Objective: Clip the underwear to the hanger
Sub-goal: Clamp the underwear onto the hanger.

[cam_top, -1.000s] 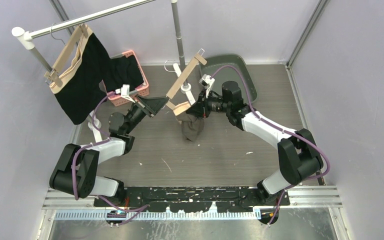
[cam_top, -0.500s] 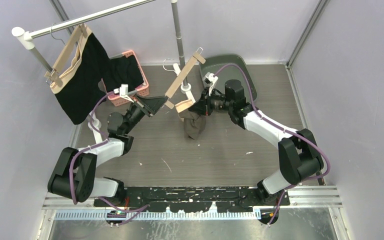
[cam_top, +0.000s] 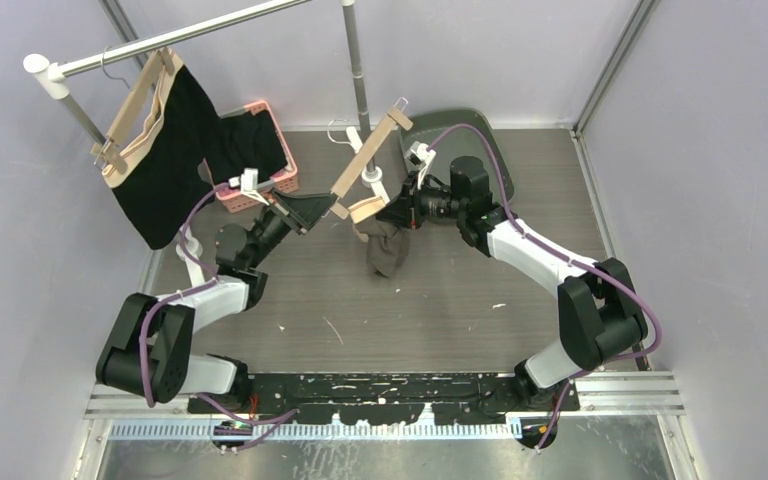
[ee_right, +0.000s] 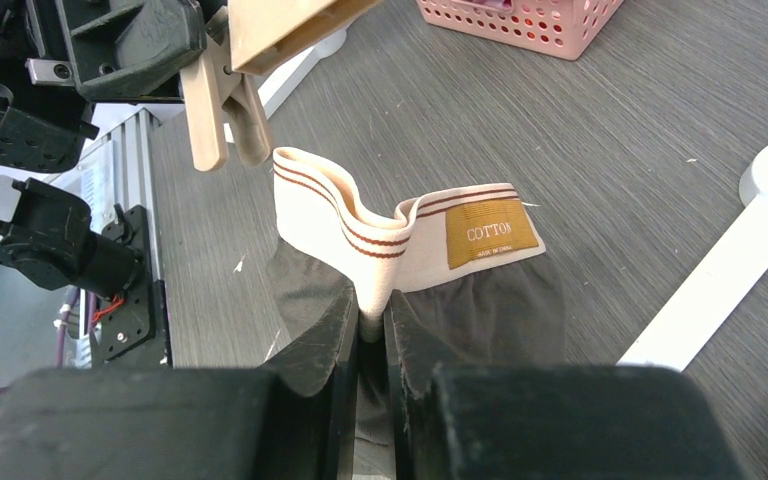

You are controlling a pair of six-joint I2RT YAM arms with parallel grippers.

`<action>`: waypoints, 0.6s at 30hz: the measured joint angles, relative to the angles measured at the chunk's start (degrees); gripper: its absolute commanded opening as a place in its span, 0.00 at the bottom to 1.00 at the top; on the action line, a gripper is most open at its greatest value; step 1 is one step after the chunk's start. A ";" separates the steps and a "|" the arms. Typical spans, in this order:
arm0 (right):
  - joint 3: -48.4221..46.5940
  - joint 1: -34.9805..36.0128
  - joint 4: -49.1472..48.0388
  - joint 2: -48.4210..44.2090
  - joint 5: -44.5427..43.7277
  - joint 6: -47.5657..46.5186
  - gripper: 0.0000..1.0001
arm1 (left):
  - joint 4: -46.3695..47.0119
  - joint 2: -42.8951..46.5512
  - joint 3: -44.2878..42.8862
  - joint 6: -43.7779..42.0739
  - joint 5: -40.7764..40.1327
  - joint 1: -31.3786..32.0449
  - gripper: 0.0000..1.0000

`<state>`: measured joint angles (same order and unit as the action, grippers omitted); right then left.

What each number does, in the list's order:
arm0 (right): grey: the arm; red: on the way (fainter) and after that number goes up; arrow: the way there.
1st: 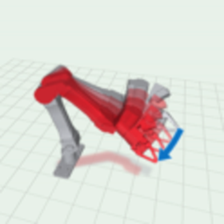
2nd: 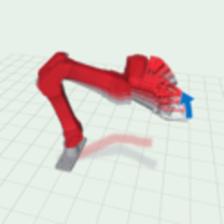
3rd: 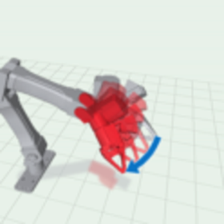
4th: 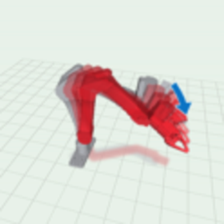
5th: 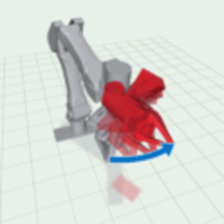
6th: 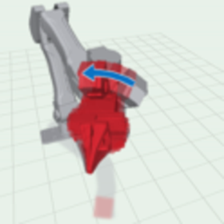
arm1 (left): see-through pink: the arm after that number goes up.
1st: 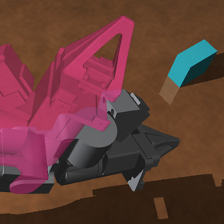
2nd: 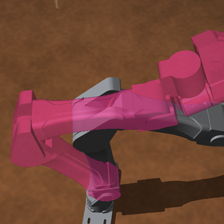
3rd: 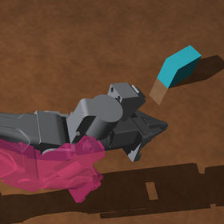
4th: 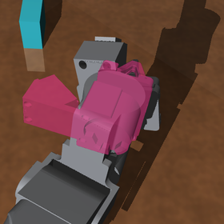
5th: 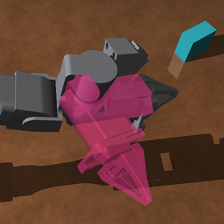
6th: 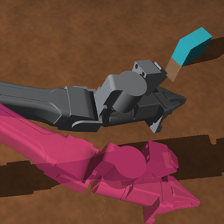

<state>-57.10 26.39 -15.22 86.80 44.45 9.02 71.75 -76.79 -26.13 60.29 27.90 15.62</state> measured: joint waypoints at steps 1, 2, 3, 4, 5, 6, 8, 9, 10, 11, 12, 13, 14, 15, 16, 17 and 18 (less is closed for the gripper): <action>0.00 0.00 0.00 0.00 0.07 0.00 0.01 | -0.02 -0.11 0.00 -0.11 0.02 0.00 0.00; -0.02 0.00 0.00 0.00 0.15 0.00 0.01 | -0.02 -0.24 0.00 -0.15 0.02 0.00 0.00; -0.02 0.00 0.00 0.00 0.24 0.00 0.01 | -0.07 -0.46 0.00 -0.20 0.04 0.00 0.00; -0.02 0.00 0.02 0.00 0.28 0.00 0.01 | -0.07 -0.61 0.00 -0.26 0.04 0.00 0.00; -0.02 0.00 0.02 0.00 0.37 0.00 0.01 | -0.20 -0.74 -0.02 -0.35 0.09 0.00 0.00; -0.02 0.00 0.00 0.00 0.46 0.00 0.01 | -0.33 -0.85 -0.02 -0.44 0.15 0.00 0.00; -0.04 0.00 0.02 0.00 0.57 0.02 0.01 | -0.55 -0.98 -0.09 -0.79 0.37 0.00 0.00; -0.13 0.00 0.07 0.00 0.66 0.02 0.01 | -0.66 -1.11 -0.22 -0.92 0.44 0.00 0.00; -0.26 0.00 0.09 0.00 0.70 0.02 0.01 | -0.70 -1.27 -0.37 -0.98 0.46 0.00 0.00; -0.35 0.00 0.09 0.00 0.74 0.02 0.01 | -0.70 -1.44 -0.55 -1.01 0.46 0.00 0.00; -0.52 0.00 0.09 0.00 0.79 0.02 0.01 | -0.74 -1.60 -0.72 -1.05 0.48 0.00 0.00; -0.61 0.00 0.02 0.00 0.87 0.02 0.01 | -0.76 -1.77 -0.92 -1.05 0.48 0.00 0.00; -0.68 0.00 -0.02 -0.02 0.92 0.04 0.01 | -0.79 -1.95 -1.11 -1.05 0.50 0.00 0.00; -0.74 0.00 0.02 -0.02 0.94 0.04 0.01 | -0.76 -2.08 -1.25 -1.07 0.55 0.00 0.00; -0.76 0.00 0.02 -0.02 0.96 0.07 0.01 | -0.81 -2.21 -1.36 -1.05 0.61 0.00 0.00; -0.76 0.00 0.02 -0.02 1.05 0.07 0.01 | -0.81 -2.38 -1.51 -1.05 0.68 0.00 0.00; -0.79 0.00 0.02 -0.02 1.11 0.07 0.01 | -0.81 -2.51 -1.66 -1.03 0.76 0.00 0.00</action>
<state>-57.89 26.39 -15.20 86.78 45.56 9.08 70.94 -79.31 -27.79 59.27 28.67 15.62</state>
